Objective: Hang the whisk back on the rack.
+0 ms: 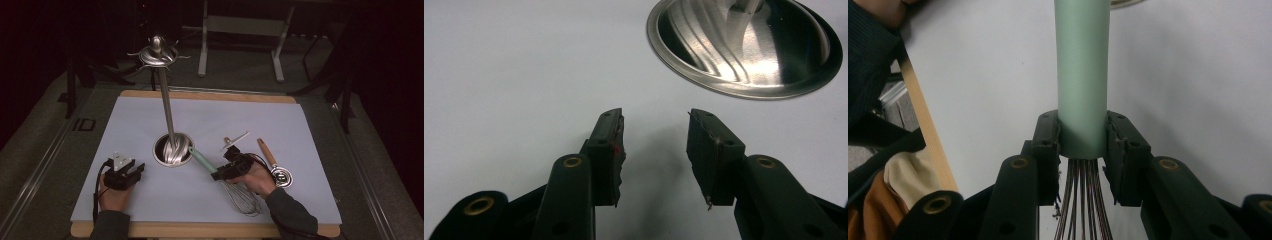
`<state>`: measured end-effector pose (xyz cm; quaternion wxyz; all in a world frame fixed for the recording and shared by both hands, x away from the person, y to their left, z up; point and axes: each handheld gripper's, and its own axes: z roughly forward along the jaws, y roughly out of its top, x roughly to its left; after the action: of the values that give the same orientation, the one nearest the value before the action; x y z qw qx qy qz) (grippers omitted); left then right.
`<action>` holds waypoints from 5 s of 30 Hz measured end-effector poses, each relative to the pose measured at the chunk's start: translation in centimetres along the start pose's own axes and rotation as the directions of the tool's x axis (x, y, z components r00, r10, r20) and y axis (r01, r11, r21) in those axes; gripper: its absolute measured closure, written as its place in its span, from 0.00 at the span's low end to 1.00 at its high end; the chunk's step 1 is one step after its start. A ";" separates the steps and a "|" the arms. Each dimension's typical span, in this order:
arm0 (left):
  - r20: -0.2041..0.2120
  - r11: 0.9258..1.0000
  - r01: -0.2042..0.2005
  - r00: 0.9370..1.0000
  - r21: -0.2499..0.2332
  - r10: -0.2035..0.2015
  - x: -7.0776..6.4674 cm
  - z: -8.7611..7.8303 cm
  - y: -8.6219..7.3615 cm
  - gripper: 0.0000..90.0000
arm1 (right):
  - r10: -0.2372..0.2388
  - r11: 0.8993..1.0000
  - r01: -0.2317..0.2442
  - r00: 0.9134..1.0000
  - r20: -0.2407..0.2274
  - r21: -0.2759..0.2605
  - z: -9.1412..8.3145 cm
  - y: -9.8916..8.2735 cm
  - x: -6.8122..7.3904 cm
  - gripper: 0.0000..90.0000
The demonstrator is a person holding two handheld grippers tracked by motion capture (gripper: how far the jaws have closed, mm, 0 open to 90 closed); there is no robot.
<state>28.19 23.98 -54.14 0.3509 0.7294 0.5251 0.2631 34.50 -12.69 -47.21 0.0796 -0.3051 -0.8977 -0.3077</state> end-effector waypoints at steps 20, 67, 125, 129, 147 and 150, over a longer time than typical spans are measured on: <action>0.000 1.000 -0.001 1.000 -0.007 0.001 0.0 -0.1 0.0 0.65 | -0.051 0.991 0.047 0.998 -0.024 -0.127 -1.7 0.9 0.6 0.77; 0.011 1.000 0.004 1.000 -0.014 -0.004 0.1 -0.1 -0.1 0.67 | -0.276 0.911 0.285 0.959 0.072 -0.298 -6.3 4.3 2.4 0.77; 0.018 1.000 0.022 1.000 -0.019 -0.022 0.3 -0.1 -0.1 0.67 | -0.453 0.740 0.515 0.857 0.245 -0.433 -13.0 12.6 6.8 0.77; 0.018 1.000 0.020 1.000 -0.018 -0.020 0.3 -0.1 -0.1 0.67 | -0.455 0.740 0.515 0.857 0.242 -0.433 -12.8 13.0 7.1 0.77; 0.018 1.000 0.019 1.000 -0.018 -0.018 0.3 -0.2 -0.1 0.67 | -0.386 0.766 0.521 0.842 0.378 -0.376 -9.8 14.9 8.2 0.70; 0.019 1.000 0.020 1.000 -0.018 -0.020 0.3 -0.2 -0.1 0.67 | -0.386 0.766 0.514 0.848 0.363 -0.387 -9.8 15.1 8.5 0.66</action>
<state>28.10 24.31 -54.11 0.3649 0.7233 0.5267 0.2575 36.30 -4.88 -28.99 -0.1930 -0.1266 -0.8448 -0.4827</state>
